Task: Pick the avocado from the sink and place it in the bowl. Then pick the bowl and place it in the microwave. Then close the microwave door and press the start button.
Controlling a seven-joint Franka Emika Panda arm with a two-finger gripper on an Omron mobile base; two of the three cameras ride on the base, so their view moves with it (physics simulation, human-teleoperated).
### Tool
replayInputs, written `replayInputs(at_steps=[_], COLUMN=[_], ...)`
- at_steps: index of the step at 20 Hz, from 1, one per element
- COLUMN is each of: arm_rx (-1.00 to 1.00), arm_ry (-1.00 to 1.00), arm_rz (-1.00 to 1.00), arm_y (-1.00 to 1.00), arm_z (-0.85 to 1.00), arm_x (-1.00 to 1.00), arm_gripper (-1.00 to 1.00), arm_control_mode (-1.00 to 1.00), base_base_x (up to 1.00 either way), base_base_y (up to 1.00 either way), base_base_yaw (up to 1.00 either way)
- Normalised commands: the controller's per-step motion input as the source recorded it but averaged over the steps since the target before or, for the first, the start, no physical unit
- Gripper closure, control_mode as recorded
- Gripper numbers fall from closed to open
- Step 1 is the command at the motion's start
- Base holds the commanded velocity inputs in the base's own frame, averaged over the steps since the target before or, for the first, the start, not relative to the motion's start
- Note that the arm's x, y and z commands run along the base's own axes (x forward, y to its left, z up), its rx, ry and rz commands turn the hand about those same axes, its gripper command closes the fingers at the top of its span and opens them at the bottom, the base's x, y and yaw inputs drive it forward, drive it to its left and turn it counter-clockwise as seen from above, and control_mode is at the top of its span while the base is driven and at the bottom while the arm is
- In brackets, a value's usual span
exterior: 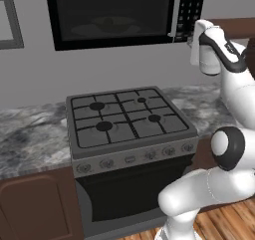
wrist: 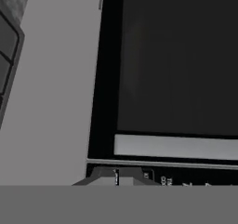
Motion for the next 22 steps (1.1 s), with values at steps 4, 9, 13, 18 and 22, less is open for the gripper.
replayInputs(at_steps=[4, 9, 13, 18, 22], arm_rx=[0.0, 0.0, 0.0, 0.0, 0.0], arm_ry=[0.0, 0.0, 0.0, 0.0, 0.0], arm_rz=[0.0, 0.0, 0.0, 0.0, 0.0], arm_y=[-0.2, -0.02, 0.0, 0.0, 0.0], arm_z=[0.0, 0.0, 0.0, 0.0, 0.0], arm_x=[0.23, 0.29, 0.24, 0.3, 0.43], arm_gripper=[1.0, 1.0, 1.0, 1.0, 1.0], arm_control_mode=[-1.0, -1.0, -1.0, -1.0, -1.0], base_base_x=[0.0, 0.0, 0.0, 0.0, 0.0], base_base_y=[0.0, 0.0, 0.0, 0.0, 0.0], base_base_yaw=[0.0, 0.0, 0.0, 0.0, 0.0])
